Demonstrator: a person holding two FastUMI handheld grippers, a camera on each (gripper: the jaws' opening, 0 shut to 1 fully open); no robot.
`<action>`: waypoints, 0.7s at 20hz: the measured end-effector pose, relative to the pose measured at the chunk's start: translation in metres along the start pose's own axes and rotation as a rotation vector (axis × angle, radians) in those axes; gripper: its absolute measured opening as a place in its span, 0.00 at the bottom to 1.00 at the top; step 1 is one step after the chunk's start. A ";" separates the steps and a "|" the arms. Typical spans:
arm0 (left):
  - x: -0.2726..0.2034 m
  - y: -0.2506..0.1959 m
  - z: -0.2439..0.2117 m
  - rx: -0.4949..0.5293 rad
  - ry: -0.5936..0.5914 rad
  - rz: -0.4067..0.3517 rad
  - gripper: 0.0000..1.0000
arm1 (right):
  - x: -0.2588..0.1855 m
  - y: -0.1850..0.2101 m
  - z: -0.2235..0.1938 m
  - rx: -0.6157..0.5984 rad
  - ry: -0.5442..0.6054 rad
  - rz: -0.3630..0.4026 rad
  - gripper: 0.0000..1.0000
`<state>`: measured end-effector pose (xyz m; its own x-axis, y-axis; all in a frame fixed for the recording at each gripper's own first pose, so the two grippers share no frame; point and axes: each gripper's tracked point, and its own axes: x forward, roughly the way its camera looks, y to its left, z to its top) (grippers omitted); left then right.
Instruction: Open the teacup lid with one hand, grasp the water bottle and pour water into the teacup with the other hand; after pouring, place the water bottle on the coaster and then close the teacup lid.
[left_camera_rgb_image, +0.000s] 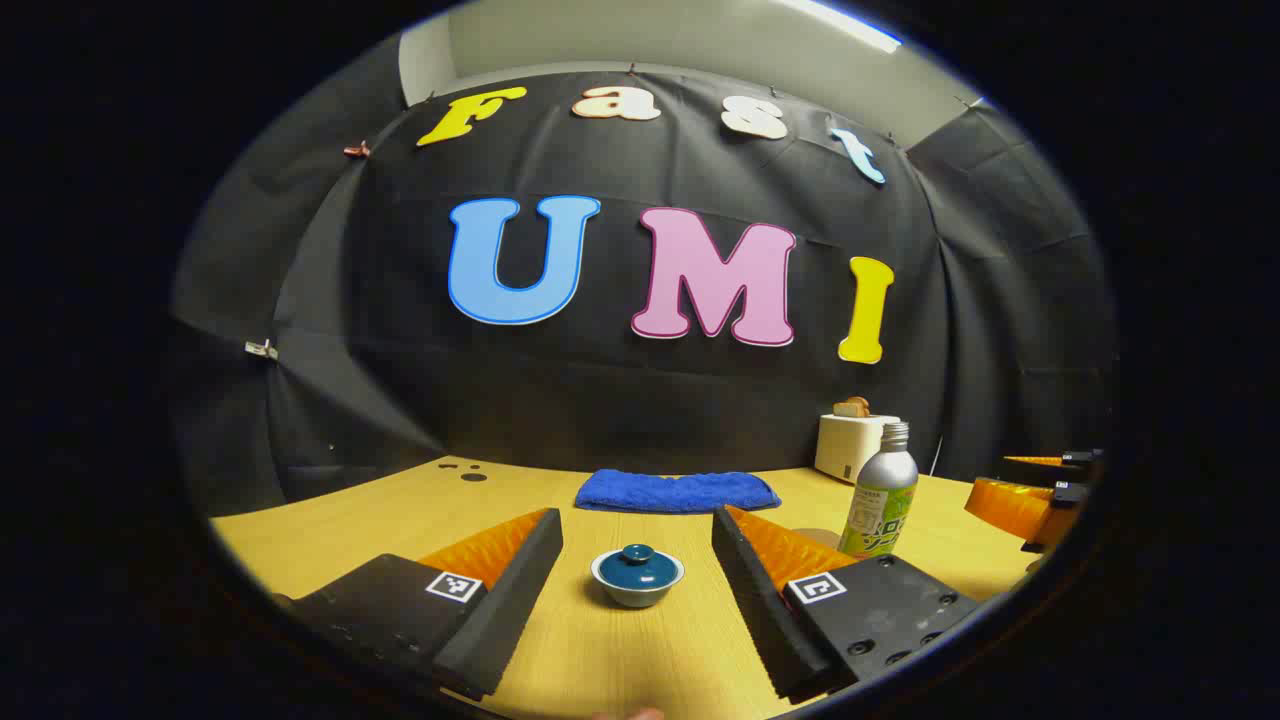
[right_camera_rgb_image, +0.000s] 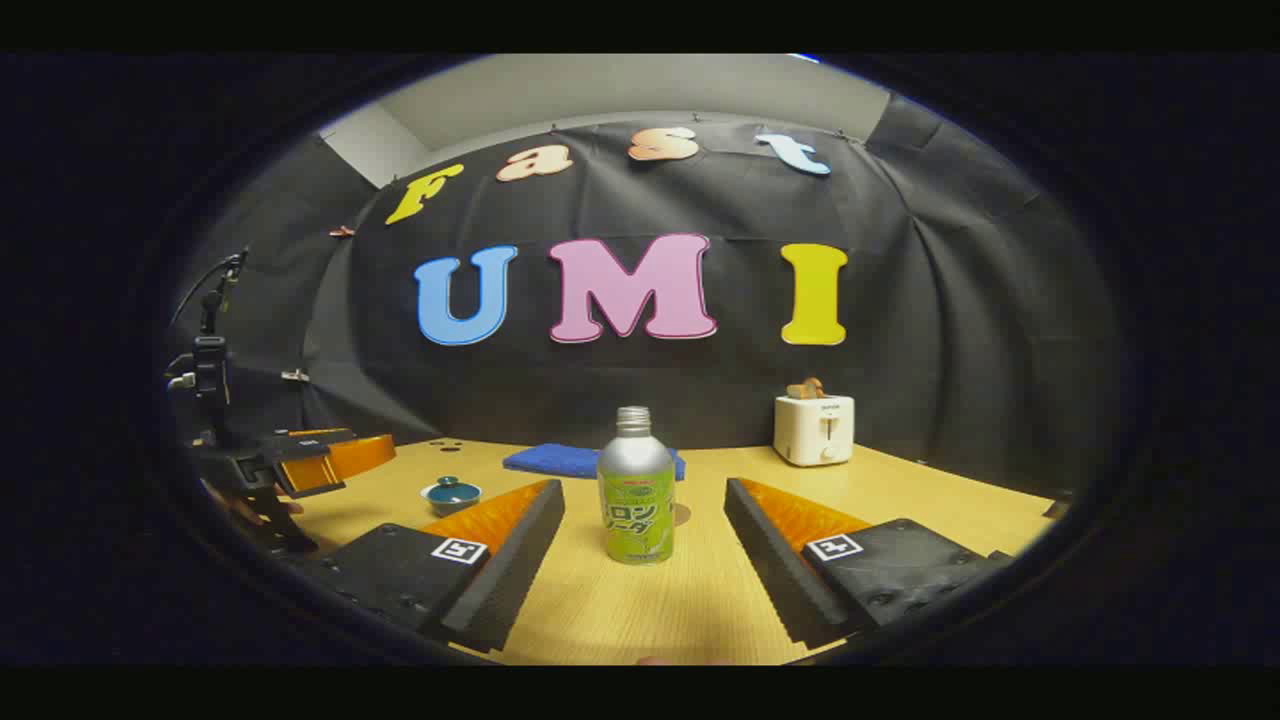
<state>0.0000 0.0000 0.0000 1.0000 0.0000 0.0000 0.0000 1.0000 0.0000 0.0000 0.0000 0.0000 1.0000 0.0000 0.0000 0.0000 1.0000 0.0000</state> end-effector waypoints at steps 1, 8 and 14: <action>0.001 0.000 -0.004 0.005 0.010 0.007 0.95 | 0.002 0.001 0.000 0.006 0.005 0.006 0.99; 0.007 0.005 -0.020 0.038 0.017 0.041 0.95 | 0.023 0.003 -0.010 0.039 -0.004 0.013 0.99; 0.013 -0.002 -0.035 0.045 0.039 0.032 0.95 | 0.038 -0.002 -0.037 0.031 0.029 0.004 0.94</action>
<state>0.0128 -0.0020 -0.0349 0.9987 0.0329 -0.0384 -0.0312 0.9985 0.0455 0.0379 -0.0020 -0.0373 0.9996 0.0049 -0.0286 -0.0040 0.9995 0.0306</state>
